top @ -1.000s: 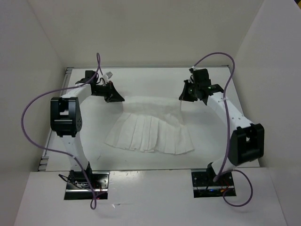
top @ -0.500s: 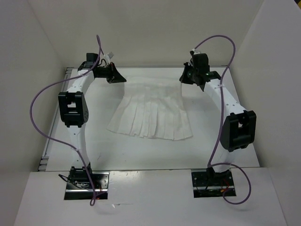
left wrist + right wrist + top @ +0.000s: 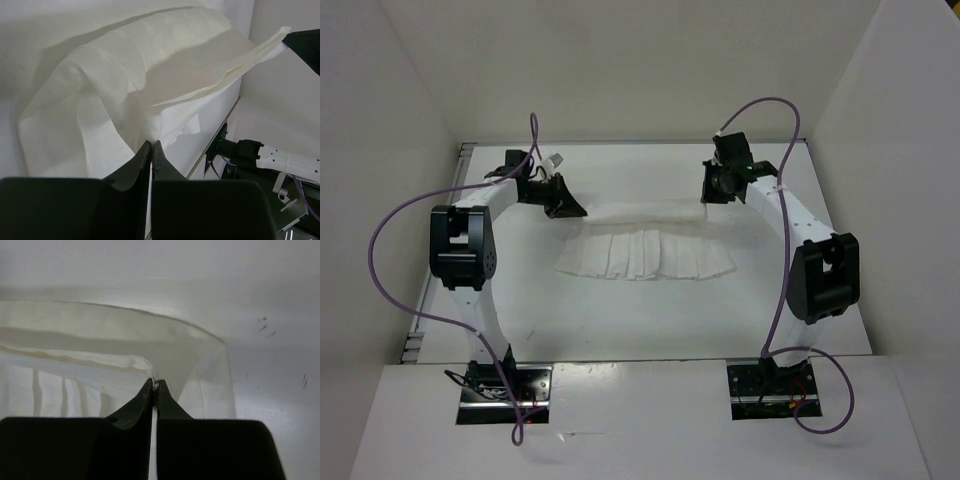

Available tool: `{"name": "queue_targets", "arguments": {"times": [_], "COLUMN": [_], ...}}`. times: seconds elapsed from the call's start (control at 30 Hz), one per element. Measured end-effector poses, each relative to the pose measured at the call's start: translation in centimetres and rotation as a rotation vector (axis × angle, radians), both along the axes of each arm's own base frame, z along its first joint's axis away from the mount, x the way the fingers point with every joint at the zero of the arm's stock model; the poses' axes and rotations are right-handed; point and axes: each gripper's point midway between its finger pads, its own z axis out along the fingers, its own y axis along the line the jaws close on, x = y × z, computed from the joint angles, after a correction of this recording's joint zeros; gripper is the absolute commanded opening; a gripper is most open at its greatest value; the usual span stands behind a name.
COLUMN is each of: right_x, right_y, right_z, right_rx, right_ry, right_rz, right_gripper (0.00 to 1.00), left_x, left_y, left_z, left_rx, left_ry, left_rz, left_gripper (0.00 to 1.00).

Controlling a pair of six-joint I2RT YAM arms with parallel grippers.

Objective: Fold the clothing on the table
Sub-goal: Fold the skirt

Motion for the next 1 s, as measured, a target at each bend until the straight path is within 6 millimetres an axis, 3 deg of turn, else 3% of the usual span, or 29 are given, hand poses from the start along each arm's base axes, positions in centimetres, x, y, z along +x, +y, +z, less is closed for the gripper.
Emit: {"name": "queue_targets", "arguments": {"times": [0.2,0.33,0.53,0.57,0.63,0.67,0.8,0.83,0.87,1.0], "right_x": [-4.0,-6.1,-8.5,-9.0,-10.0,-10.6,-13.1,-13.6,-13.8,-13.6], "right_y": [-1.2,-1.4,-2.1,-2.2,-2.7,-3.0,-4.2,-4.5,-4.6,-4.9], "right_z": [-3.2,-4.4,-5.9,-6.3,-7.2,-7.6,-8.5,-8.3,-7.9,-5.2], "right_rx": [-0.049,-0.099,-0.202,-0.216,-0.245,-0.261,-0.311,-0.318,-0.320,-0.302], "right_ry": [0.155,0.234,0.327,0.346,0.396,0.424,0.519,0.530,0.530,0.472], "right_rz": [-0.034,-0.061,-0.119,-0.130,-0.155,-0.166,-0.214,-0.228,-0.240,-0.276], "right_gripper": [0.00,0.00,0.04,0.23,0.28,0.36,0.36,0.38,0.38,0.38], "left_x": [-3.5,-5.2,-9.8,-10.8,-13.2,-14.6,-18.7,-19.5,-20.0,-20.9], "left_y": [-1.0,-1.6,-3.2,-3.5,-4.2,-4.5,-4.9,-4.8,-4.7,-4.5], "left_z": [0.7,-0.7,-2.0,-1.9,-1.2,-0.7,1.6,2.5,3.3,6.5], "left_rx": [0.039,0.063,0.132,0.141,0.151,0.158,0.173,0.173,0.171,0.158], "left_ry": [-0.008,0.032,0.084,0.082,0.089,0.087,0.081,0.073,0.059,-0.018], "left_rz": [-0.015,-0.029,-0.092,-0.111,-0.147,-0.166,-0.217,-0.219,-0.218,-0.208], "left_gripper": [0.00,0.00,0.01,0.08,0.26,0.48,0.56,0.67,0.70,0.68]}}
